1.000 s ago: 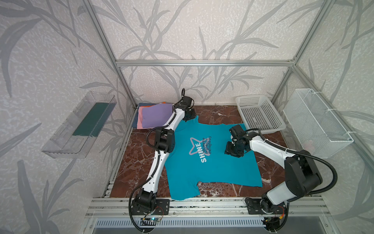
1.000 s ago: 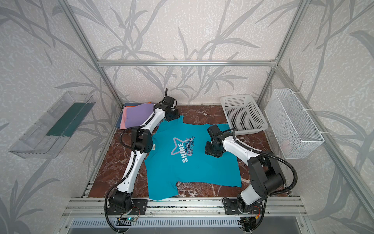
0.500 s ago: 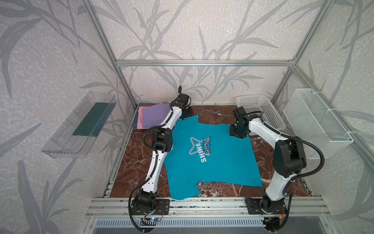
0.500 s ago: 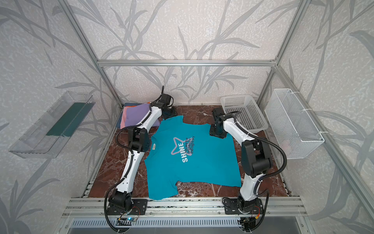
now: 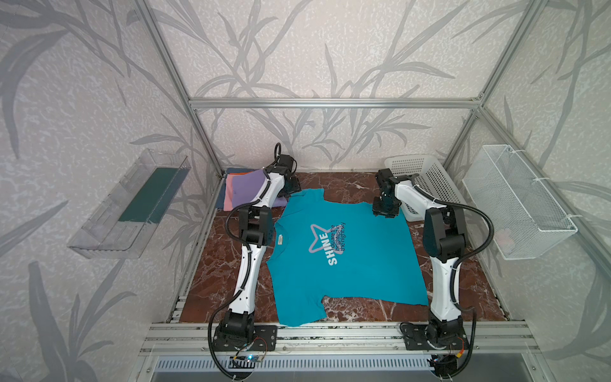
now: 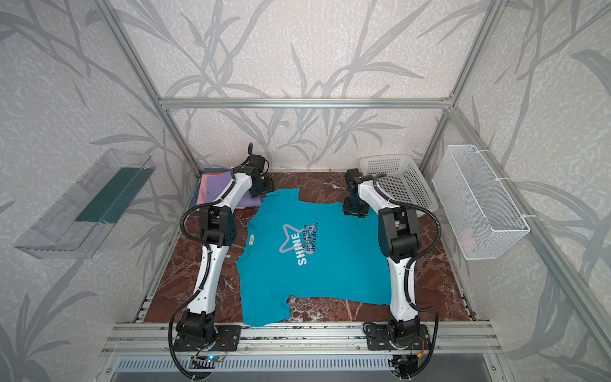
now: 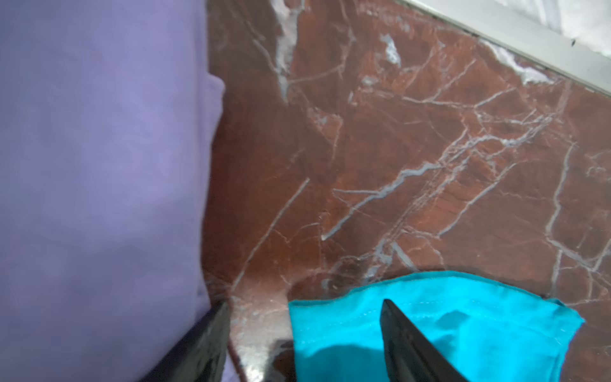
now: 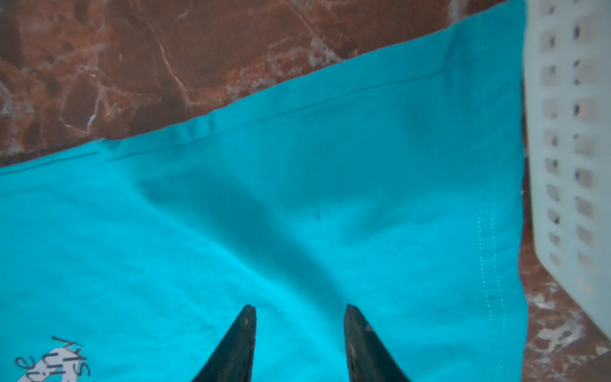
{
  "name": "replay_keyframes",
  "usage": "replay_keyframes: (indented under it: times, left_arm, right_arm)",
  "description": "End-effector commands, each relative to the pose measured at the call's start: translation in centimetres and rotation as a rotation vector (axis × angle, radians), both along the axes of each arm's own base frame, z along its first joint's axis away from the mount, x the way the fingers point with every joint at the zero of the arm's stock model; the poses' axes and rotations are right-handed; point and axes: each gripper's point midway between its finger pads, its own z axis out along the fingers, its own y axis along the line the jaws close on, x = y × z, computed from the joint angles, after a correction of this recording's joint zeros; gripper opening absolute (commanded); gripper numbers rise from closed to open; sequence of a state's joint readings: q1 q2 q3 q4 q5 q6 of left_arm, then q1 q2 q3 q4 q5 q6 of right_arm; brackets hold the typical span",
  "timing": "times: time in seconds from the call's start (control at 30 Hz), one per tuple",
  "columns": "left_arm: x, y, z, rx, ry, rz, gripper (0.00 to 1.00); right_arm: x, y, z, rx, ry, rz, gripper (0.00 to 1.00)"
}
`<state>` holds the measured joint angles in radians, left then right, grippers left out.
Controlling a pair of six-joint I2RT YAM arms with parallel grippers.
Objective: Fold and stack the t-shirts
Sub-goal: 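Grasp the far shoulder with the right gripper and pull it toward the white basket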
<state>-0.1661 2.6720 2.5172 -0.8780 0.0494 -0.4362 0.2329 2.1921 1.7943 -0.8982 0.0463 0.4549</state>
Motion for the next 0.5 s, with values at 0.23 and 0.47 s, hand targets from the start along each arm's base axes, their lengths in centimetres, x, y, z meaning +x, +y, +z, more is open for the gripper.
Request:
replay_keyframes:
  times: [0.23, 0.47]
  left_arm:
    - [-1.0, -0.9, -1.8, -0.036, 0.054, -0.005, 0.42]
    - [-1.2, -0.7, -1.7, -0.025, 0.056, -0.010, 0.00]
  right_arm:
    - [2.7, -2.5, 1.2, -0.067, -0.018, -0.005, 0.45]
    - [6.2, -4.1, 2.2, -0.172, -0.061, -0.008, 0.45]
